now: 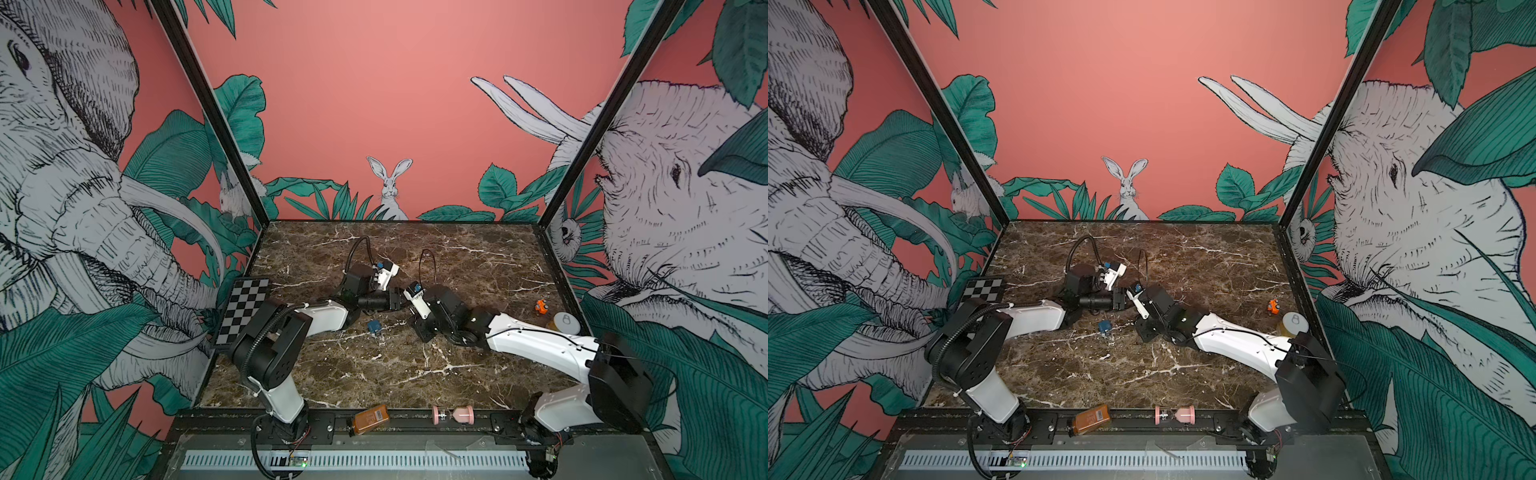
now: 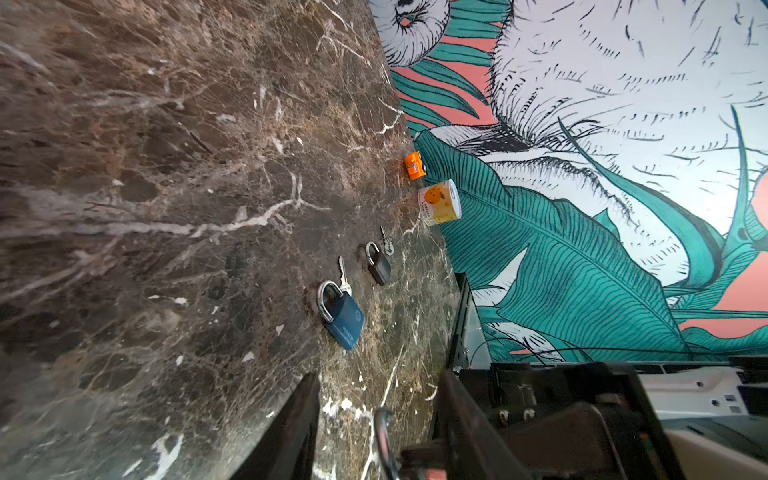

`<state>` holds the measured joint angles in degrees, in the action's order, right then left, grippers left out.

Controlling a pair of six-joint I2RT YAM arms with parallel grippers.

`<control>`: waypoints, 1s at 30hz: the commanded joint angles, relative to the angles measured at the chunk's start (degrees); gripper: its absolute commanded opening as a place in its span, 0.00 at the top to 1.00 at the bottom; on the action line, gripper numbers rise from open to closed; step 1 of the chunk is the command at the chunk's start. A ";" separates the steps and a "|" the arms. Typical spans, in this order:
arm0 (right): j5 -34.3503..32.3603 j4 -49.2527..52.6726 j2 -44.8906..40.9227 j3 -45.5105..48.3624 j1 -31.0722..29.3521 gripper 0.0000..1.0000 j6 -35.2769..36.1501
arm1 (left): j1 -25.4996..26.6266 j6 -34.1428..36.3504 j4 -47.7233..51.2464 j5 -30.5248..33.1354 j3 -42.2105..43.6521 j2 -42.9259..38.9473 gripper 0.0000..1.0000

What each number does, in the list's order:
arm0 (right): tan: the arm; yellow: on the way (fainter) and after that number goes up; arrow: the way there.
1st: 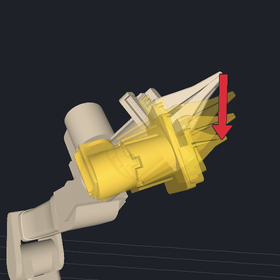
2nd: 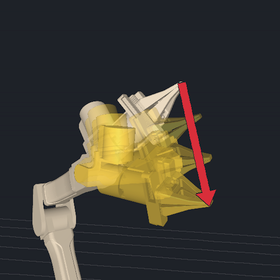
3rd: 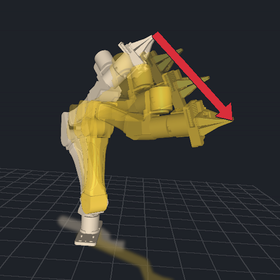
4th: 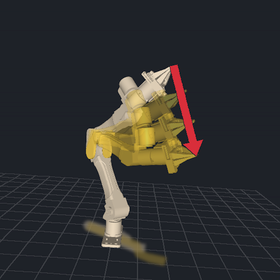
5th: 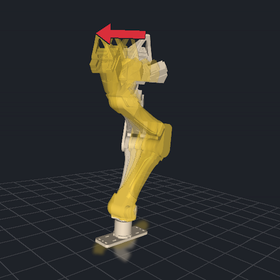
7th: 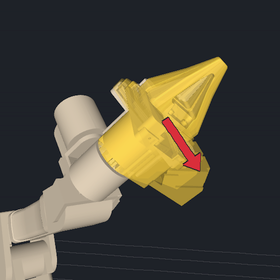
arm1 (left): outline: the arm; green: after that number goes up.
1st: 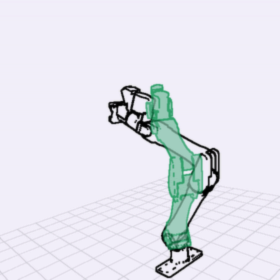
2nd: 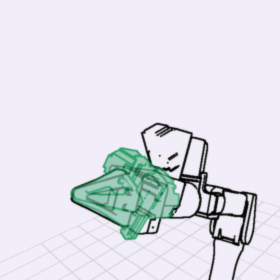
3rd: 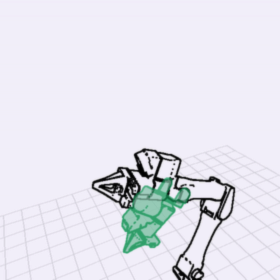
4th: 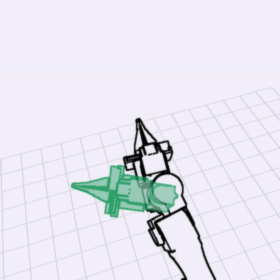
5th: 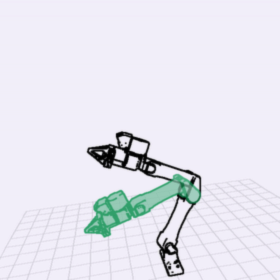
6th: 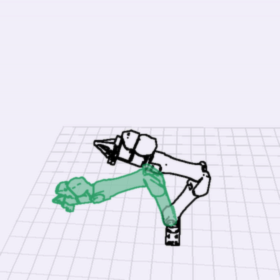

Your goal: Lock with the key

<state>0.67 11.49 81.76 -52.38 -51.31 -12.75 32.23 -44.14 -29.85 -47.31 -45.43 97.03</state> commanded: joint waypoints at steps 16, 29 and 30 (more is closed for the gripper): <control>-4.36 0.25 -3.41 -2.02 0.07 0.72 2.62 | 3.03 3.53 6.47 -2.02 -4.29 -0.36 0.84; -6.03 -0.19 -4.24 -1.43 0.87 0.63 1.62 | 3.17 2.14 5.12 -0.65 -4.83 -0.49 1.00; -5.27 -0.81 -4.92 -1.08 1.78 0.60 0.50 | 3.11 1.51 4.28 -0.54 -4.84 -0.44 1.00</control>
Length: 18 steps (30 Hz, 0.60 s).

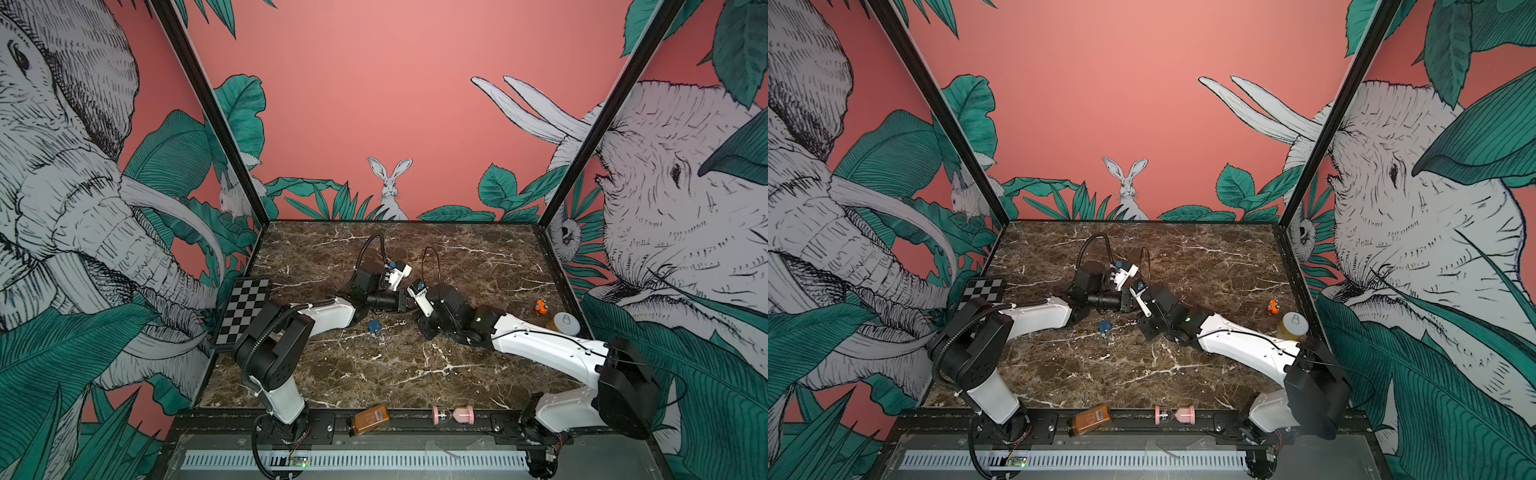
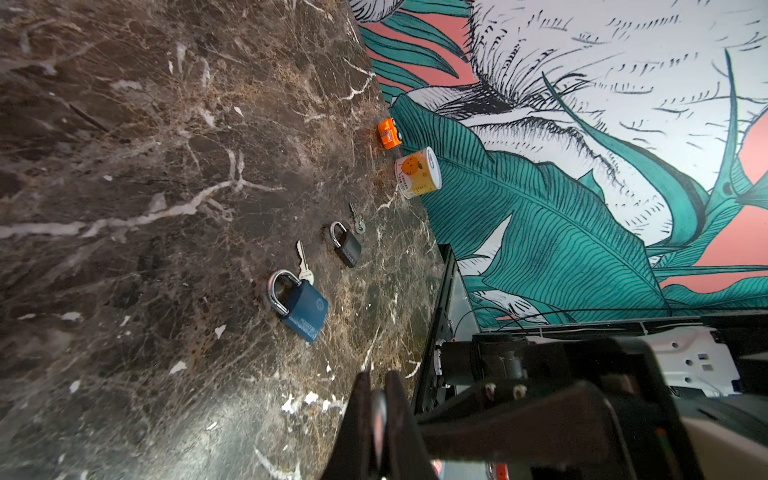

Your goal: Lock with the key

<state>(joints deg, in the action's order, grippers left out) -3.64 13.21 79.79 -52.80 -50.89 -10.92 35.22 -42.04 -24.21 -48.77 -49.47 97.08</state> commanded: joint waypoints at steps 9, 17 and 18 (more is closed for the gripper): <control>22.64 -25.26 -14.22 11.20 17.59 0.47 -17.77 | -0.05 -23.54 -28.19 16.82 5.52 -4.80 1.00; 20.02 -23.34 -24.03 10.67 19.39 0.54 -3.07 | 0.02 -51.21 -46.70 26.50 5.24 -6.38 1.00; 19.99 -23.13 -24.48 10.20 19.52 0.54 -1.91 | -0.01 -52.49 -45.83 26.51 4.91 -6.78 1.00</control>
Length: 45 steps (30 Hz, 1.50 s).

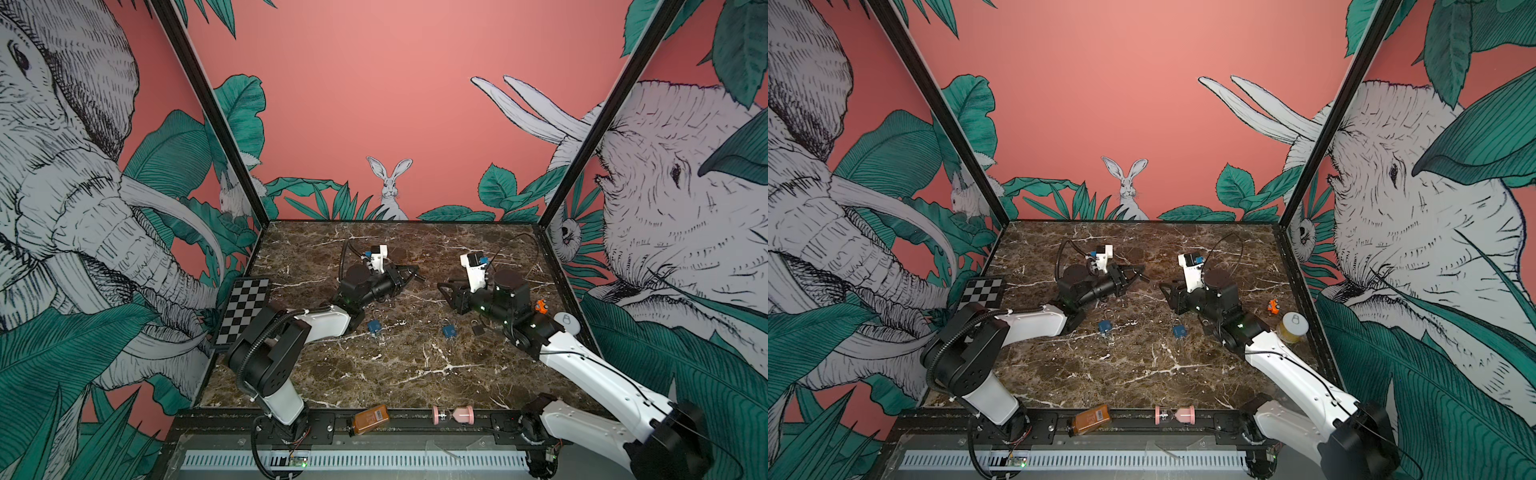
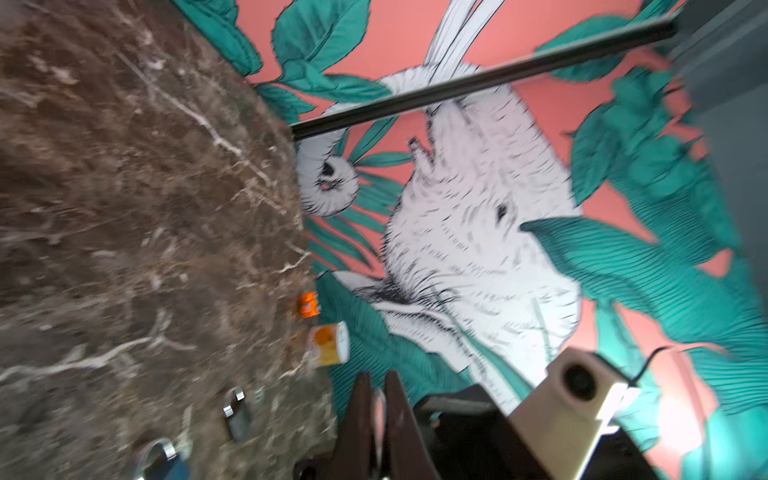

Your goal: Lock with the key

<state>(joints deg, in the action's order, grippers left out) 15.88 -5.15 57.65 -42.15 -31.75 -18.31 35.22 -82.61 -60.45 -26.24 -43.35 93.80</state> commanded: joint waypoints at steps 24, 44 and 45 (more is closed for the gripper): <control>9.09 -13.84 7.13 -6.65 0.47 0.49 18.03 | 0.66 -17.06 -15.49 -2.06 -3.76 -1.69 1.00; 11.10 -15.41 11.82 -8.74 0.48 0.63 14.13 | 0.99 -17.50 -15.87 -3.73 -5.34 0.22 1.00; 11.13 -15.38 11.85 -8.82 0.48 0.63 14.11 | 0.98 -17.55 -16.02 -3.65 -5.41 0.32 1.00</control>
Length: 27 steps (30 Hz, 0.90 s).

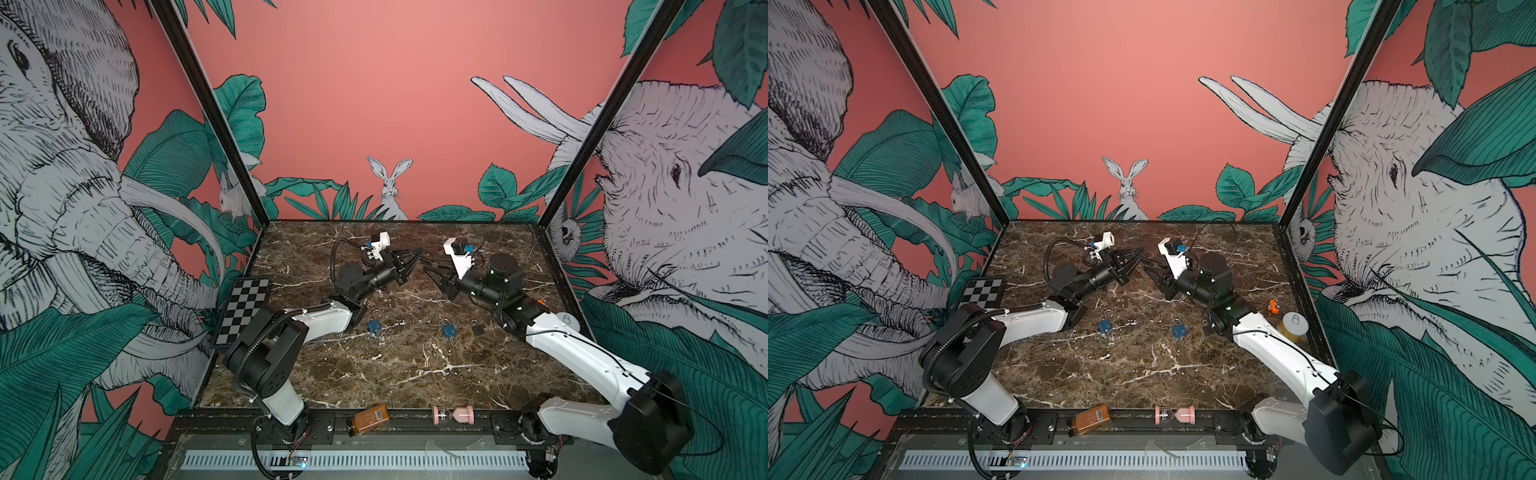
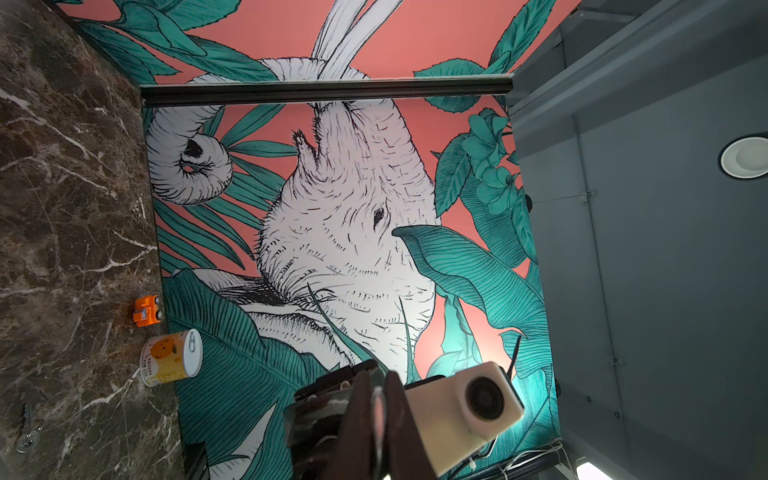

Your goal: Lock with the key

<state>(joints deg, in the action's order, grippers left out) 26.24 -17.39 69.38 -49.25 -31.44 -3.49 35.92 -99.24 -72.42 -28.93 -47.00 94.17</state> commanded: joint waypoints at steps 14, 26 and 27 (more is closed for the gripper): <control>0.59 -2.28 0.55 -2.51 0.19 0.71 -1.12 | 0.49 -0.86 -4.05 -1.15 -2.02 0.05 1.00; 1.50 -2.77 1.16 -3.16 0.22 0.88 -2.79 | 0.55 -1.13 -4.37 -1.55 -2.24 0.22 1.00; 1.70 -2.74 1.28 -3.21 0.19 0.89 -2.92 | 0.54 -1.09 -4.39 -1.56 -2.22 0.20 1.00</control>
<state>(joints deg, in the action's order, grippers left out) 27.81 -17.37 70.57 -50.74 -31.44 -5.45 36.01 -99.66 -72.79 -29.36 -47.75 94.91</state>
